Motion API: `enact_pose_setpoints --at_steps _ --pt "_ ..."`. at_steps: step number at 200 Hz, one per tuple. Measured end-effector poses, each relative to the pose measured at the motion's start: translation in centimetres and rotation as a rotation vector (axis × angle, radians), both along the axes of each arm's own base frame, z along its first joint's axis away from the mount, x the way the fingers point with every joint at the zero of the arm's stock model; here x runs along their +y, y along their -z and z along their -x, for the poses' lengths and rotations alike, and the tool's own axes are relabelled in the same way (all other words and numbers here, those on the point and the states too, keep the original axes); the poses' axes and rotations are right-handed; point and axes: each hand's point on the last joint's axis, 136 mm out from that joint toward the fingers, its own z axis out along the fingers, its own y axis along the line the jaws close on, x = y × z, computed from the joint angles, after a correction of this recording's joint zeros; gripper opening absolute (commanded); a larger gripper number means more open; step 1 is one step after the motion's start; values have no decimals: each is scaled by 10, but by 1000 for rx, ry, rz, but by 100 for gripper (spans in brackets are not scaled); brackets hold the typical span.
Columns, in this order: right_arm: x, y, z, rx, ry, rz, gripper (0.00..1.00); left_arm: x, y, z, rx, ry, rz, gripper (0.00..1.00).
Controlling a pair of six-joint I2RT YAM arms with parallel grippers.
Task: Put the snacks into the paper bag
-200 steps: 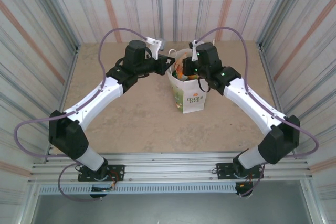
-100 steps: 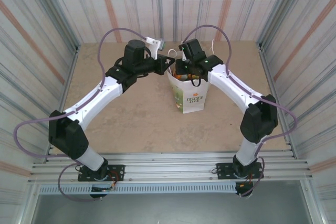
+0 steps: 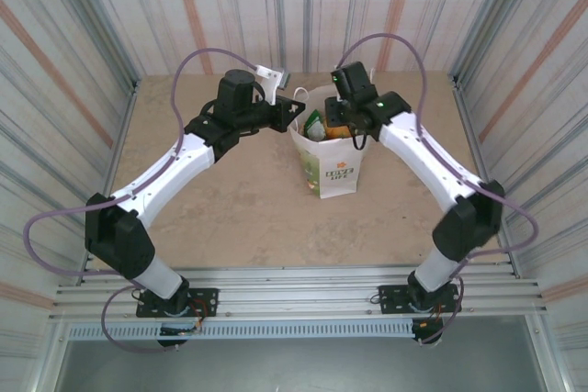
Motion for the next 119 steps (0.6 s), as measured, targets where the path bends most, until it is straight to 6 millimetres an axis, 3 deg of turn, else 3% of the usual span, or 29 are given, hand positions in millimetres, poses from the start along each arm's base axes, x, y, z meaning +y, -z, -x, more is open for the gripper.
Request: enact_pose_setpoints --at_steps 30,53,72,94,119 --pt "-19 -54 29 -123 -3 -78 49 0 0 0 -3 0 -2 0" --pt "-43 -73 40 -176 35 -98 50 0 0 0 -3 0 -2 0" --pt "-65 -67 40 -174 86 -92 50 0 0 0 -3 0 -2 0" --pt "-92 -44 34 -128 153 -68 51 0 -1 0 -3 3 0 0" --pt "-106 -26 26 -79 179 -65 52 0 -3 0 -6 3 1 0"
